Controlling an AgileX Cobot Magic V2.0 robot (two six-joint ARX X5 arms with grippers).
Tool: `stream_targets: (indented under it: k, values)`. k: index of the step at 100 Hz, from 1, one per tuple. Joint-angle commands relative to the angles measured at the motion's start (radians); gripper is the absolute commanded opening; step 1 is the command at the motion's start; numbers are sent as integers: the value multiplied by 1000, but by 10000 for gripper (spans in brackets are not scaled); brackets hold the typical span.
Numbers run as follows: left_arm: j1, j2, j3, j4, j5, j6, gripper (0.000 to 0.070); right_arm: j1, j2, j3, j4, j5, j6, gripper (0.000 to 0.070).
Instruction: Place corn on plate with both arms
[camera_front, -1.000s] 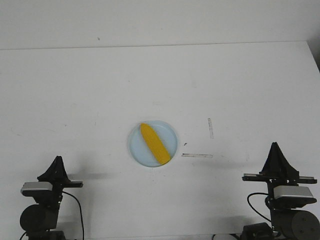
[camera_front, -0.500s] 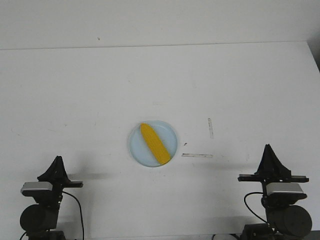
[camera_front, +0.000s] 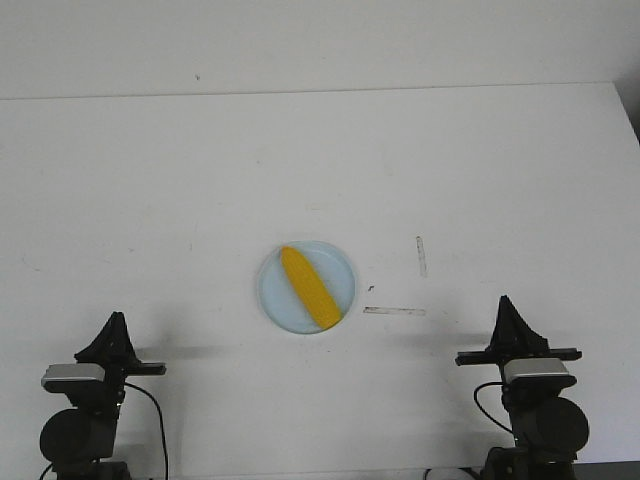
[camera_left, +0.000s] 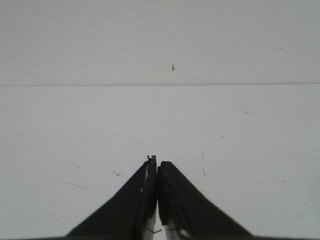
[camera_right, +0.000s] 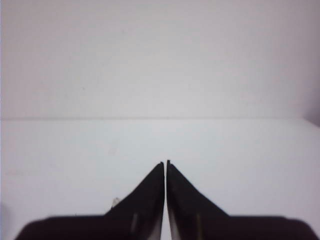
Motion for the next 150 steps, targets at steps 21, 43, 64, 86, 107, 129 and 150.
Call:
stream_targets:
  k: [21,43,64,86,107,129,150]
  values:
    - [2,-2,-21,13,4,6,1,1,-1,-106,158,5,-5,10]
    - [2,-2,-21,13,4,6,1,0,-1,-105,145,5,-5,10]
    - [2,-2,-21,13,4,6,1,0,-1,-105,158,5,-5,10]
    - [2,-2,-21,13,4,6,1,0,-1,-105,157,5,-5,10]
    - [2,-2,-21,13,4,6,1,0,-1,-105,157,5,-5,9]
    - [2,-2,-21,13,4,6,1,1,-1,-105,157,5,-5,9]
    - [2,-2,-21,13,4,6,1,0,-1,-105,157,5,-5,9]
